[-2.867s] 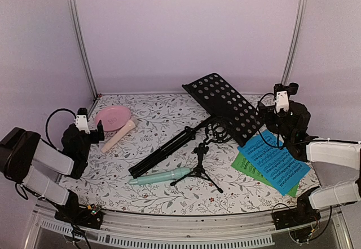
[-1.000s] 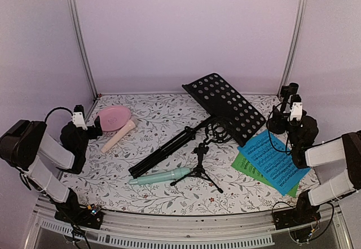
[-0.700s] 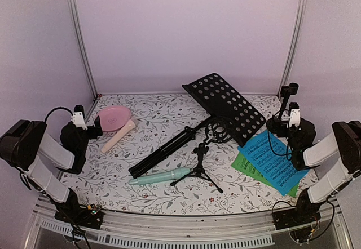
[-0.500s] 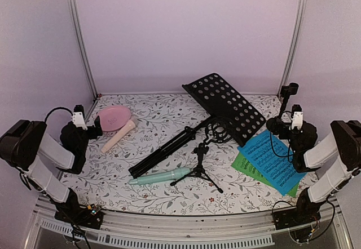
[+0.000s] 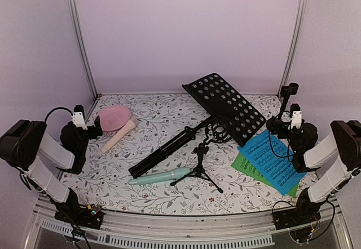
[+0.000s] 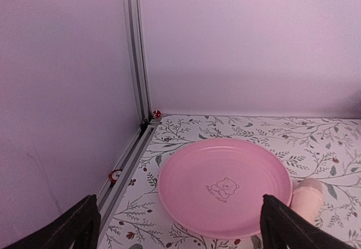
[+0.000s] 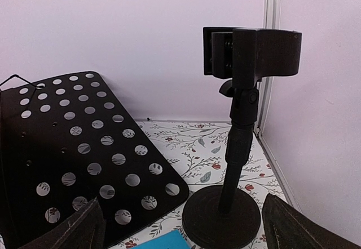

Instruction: Pack up the instrument practice props

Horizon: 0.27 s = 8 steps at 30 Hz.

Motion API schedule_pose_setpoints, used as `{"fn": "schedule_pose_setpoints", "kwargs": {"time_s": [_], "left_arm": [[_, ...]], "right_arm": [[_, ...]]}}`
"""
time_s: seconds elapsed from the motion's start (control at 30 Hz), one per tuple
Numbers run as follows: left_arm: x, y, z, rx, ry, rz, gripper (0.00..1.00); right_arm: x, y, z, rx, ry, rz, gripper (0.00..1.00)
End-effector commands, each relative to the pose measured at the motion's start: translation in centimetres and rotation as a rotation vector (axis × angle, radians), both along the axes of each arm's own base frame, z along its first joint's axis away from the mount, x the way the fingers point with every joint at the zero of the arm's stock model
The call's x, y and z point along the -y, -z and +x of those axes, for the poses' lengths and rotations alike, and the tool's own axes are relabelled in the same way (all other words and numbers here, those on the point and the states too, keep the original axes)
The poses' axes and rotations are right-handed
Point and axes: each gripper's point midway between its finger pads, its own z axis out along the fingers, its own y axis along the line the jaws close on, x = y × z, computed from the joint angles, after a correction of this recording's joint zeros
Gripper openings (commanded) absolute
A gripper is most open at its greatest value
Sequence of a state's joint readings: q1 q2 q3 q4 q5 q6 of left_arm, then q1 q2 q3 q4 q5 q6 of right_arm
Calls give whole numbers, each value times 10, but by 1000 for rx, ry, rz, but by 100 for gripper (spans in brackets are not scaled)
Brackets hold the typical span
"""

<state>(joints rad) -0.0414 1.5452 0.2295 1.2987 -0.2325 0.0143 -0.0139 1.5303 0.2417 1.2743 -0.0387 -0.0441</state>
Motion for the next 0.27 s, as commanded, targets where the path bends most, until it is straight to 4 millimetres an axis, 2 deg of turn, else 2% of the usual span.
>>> {"fn": "schedule_pose_setpoints", "kwargs": {"time_s": [0.0,0.23], "left_arm": [[-2,-6,1,27,-6,-2,99],[-2,-6,2,27,-5,-3,99]], "right_arm": [[-4,-2,0,13,-29,-7,99],[-3,-3,-1,22,-19,-6,99]]}}
